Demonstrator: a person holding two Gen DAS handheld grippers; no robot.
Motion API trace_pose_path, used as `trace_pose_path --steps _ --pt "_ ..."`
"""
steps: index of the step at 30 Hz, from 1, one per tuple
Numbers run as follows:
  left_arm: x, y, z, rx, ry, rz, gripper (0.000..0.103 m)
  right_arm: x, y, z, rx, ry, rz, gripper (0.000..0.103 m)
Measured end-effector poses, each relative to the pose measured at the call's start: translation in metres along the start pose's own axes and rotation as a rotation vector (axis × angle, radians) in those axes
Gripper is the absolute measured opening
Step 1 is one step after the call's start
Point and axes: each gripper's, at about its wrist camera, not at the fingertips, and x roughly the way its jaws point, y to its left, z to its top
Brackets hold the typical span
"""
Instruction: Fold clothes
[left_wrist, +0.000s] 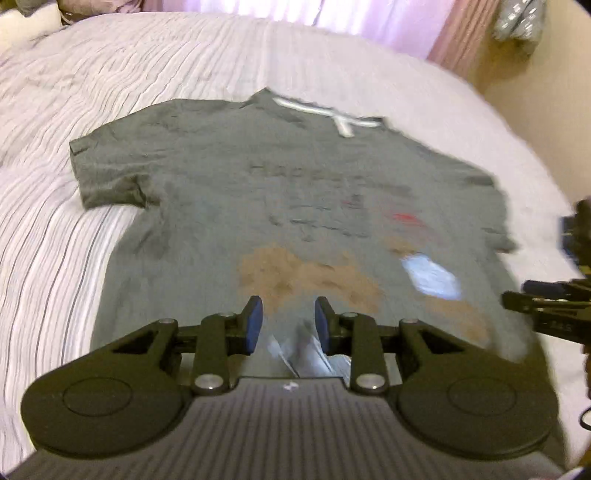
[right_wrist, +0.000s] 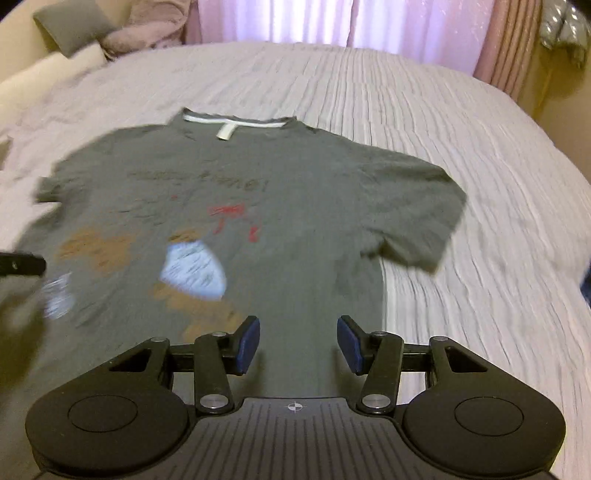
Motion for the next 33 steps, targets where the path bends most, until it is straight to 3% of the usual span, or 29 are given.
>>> trace_pose_path --steps 4,6,10,13,15,20,21,24,26,27,28,29,30,33 --pt "0.007 0.017 -0.022 -0.004 0.03 0.021 0.027 0.024 -0.022 -0.019 0.03 0.067 -0.005 0.051" --pt "-0.01 0.029 -0.045 -0.004 0.023 0.01 0.029 0.006 -0.035 -0.045 0.046 0.062 0.002 0.051" --pt "-0.047 0.052 -0.086 -0.04 0.06 0.021 0.029 -0.039 -0.051 -0.082 0.098 0.137 -0.009 0.051" --pt "-0.065 0.06 -0.087 -0.095 0.079 0.034 0.027 -0.061 -0.076 -0.083 0.273 0.155 0.037 0.051" --pt "-0.073 0.063 -0.08 -0.13 0.069 0.036 0.026 -0.068 -0.097 -0.072 0.407 0.1 0.086 0.051" --pt "-0.06 0.064 -0.041 -0.172 -0.016 -0.015 0.027 -0.011 -0.158 -0.036 0.797 -0.005 0.281 0.049" --pt "-0.054 0.064 -0.035 -0.176 -0.017 -0.012 0.027 0.001 -0.17 -0.029 0.875 -0.027 0.321 0.043" --pt "-0.041 0.067 -0.027 -0.182 -0.018 -0.007 0.027 0.041 -0.189 -0.019 1.028 -0.05 0.388 0.041" --pt "-0.035 0.068 -0.027 -0.185 -0.011 -0.001 0.027 0.059 -0.199 -0.02 1.108 -0.071 0.384 0.041" --pt "-0.033 0.07 -0.029 -0.188 -0.004 0.004 0.027 0.068 -0.205 -0.02 1.148 -0.081 0.381 0.038" --pt "-0.031 0.073 -0.031 -0.193 0.003 0.009 0.027 0.075 -0.209 -0.022 1.187 -0.087 0.381 0.016" --pt "-0.029 0.076 -0.034 -0.2 0.009 0.012 0.027 0.08 -0.213 -0.023 1.197 -0.086 0.373 0.005" --pt "-0.027 0.078 -0.037 -0.207 0.015 0.015 0.026 0.084 -0.217 -0.024 1.201 -0.083 0.365 0.003" --pt "-0.025 0.084 -0.042 -0.21 0.016 0.016 0.026 0.076 -0.221 -0.01 1.043 -0.138 0.301 0.003"
